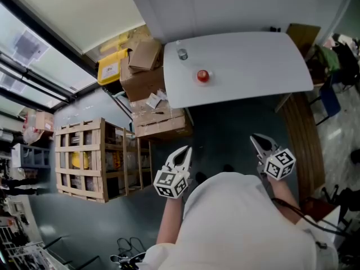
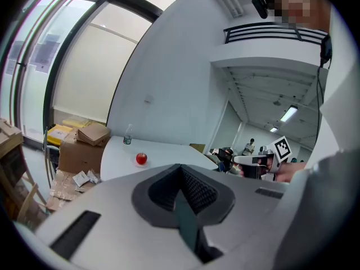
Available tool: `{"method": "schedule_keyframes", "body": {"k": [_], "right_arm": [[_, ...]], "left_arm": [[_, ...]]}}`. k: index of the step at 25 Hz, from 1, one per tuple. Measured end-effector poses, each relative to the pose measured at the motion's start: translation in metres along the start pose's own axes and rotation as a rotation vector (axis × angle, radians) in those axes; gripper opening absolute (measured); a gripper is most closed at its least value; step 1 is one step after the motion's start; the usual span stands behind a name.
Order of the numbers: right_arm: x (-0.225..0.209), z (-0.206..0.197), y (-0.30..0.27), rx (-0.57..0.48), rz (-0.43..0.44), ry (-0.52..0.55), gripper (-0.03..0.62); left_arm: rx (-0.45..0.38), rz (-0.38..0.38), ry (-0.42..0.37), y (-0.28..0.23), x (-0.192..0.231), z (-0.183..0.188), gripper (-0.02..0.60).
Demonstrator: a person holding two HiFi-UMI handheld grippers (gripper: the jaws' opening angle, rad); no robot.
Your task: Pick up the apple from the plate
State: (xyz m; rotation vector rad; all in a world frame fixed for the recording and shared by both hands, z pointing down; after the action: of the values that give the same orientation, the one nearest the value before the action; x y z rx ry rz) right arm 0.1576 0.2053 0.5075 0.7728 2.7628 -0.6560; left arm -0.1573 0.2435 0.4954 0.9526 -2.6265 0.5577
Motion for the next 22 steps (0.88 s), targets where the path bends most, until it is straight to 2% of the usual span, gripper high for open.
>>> {"method": "schedule_keyframes", "body": {"k": [6, 15, 22], "right_arm": [[-0.012, -0.001, 0.001, -0.006, 0.042, -0.004, 0.037], [-0.042, 0.003, 0.007, 0.015, 0.108, 0.048, 0.038], [-0.069, 0.007, 0.009, 0.033, 0.147, 0.07, 0.038]], "left_arm": [[0.001, 0.002, 0.024, -0.006, -0.012, -0.006, 0.002], [-0.016, 0.063, 0.047, -0.025, -0.034, -0.014, 0.002], [-0.062, 0.086, 0.057, -0.038, -0.053, -0.016, 0.002]]}}
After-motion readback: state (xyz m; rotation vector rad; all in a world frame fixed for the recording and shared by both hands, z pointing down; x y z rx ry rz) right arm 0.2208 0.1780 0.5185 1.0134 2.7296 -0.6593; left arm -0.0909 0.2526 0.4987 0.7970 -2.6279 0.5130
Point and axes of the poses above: the fingertips, and each gripper's own axes: y backward along the fingers, x to its left, z out of its top, the point moved 6 cm from there along y, backward along the fingers, and after that the axes turned 9 degrees about -z, right-handed, at the moved point
